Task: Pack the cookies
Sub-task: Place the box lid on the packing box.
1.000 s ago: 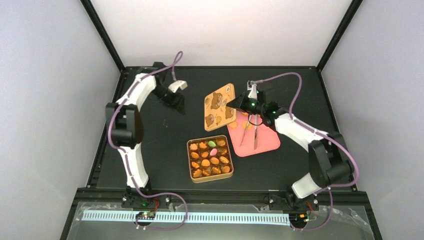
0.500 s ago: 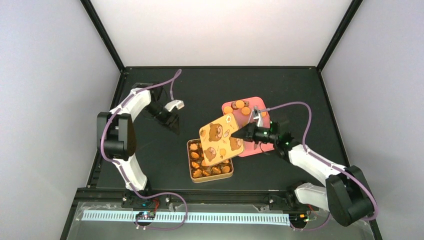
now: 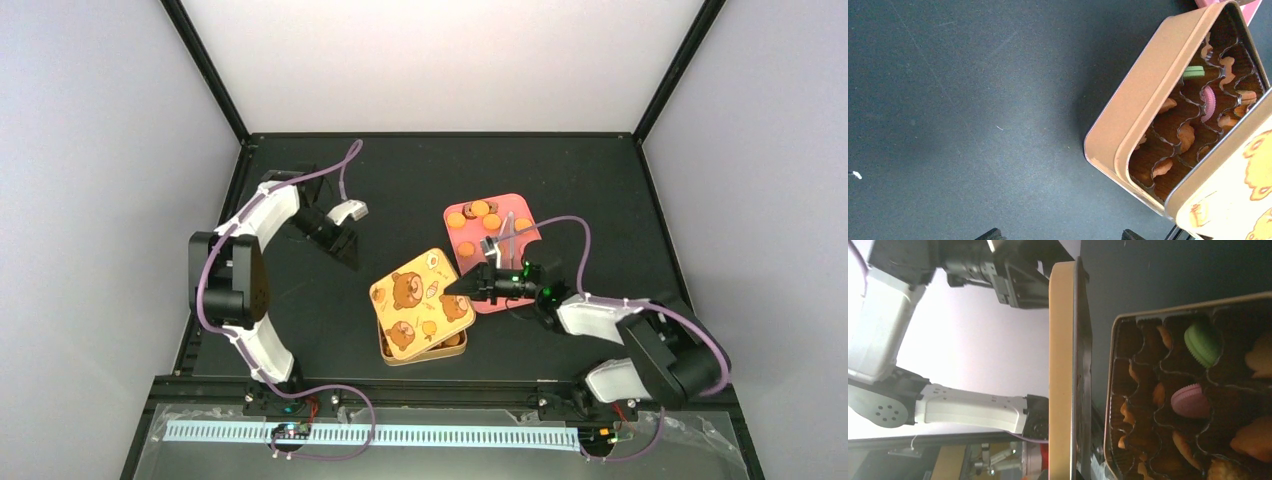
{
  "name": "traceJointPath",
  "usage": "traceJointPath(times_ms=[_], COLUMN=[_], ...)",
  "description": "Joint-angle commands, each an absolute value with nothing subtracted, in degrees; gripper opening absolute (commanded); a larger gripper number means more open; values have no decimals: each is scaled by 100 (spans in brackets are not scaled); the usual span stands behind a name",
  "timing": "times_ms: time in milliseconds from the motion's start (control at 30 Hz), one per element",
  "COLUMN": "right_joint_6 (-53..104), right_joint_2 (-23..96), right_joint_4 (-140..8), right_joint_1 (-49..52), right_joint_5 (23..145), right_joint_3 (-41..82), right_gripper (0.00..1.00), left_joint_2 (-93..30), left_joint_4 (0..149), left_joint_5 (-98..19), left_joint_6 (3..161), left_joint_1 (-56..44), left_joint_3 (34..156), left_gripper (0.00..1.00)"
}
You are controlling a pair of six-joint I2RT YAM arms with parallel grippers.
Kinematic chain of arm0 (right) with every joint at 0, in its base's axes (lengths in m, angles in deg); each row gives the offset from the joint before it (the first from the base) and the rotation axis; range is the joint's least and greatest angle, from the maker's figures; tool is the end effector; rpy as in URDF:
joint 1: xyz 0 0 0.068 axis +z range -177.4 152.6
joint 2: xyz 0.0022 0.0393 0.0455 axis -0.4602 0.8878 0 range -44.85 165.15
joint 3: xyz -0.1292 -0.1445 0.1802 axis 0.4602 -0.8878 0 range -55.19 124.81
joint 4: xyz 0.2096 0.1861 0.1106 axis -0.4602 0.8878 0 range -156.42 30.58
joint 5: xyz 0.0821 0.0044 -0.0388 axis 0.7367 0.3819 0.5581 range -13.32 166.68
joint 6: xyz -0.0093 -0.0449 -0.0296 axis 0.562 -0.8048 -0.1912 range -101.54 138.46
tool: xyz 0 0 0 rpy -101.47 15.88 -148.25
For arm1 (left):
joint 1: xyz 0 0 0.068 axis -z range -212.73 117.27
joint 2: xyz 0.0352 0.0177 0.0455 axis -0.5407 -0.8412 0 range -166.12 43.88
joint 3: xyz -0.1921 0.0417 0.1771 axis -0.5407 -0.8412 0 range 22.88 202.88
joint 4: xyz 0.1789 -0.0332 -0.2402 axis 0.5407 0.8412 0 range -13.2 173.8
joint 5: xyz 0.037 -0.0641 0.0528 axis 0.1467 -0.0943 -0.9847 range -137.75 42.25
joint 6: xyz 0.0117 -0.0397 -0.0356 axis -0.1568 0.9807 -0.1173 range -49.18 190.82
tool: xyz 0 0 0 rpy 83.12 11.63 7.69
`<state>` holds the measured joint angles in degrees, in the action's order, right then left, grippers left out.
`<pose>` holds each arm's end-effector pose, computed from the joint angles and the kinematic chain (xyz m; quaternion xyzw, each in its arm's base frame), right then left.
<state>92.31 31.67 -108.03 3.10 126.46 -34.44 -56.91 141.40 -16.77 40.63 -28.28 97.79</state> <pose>0.2153 0.1591 0.1345 0.0239 0.7605 0.6440 0.0796 0.3491 -0.0460 0.1877 0.2858 0.9203 -0.2612 0.0556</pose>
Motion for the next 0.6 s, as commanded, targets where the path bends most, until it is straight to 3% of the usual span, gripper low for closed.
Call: traceJointPath(times_ms=[0,200,367,567], right_joint_6=[9578,9214,8303,7918], right_joint_2=[3685,3888,3895,4091], right_joint_4=[-11964,-11588,-10378,-9980], right_joint_1=[497,512,508,503], right_joint_5=[12882,12845,12540,12376], right_joint_3=[-3430,-3406,-3325,-3231], right_gripper=[3,6,18,31], left_joint_2=[-5538,-5491,-5442,-5246], left_joint_4=[14070,14083,14410,14743], left_joint_5=[-1611,-1549,-1682,-1803], left_joint_6=[3856,3674,3174,2714], left_joint_1=[-2855,-2844,-2690,-2464], left_joint_3=[9800,9620,9574,9433], left_gripper=[62,62,61,61])
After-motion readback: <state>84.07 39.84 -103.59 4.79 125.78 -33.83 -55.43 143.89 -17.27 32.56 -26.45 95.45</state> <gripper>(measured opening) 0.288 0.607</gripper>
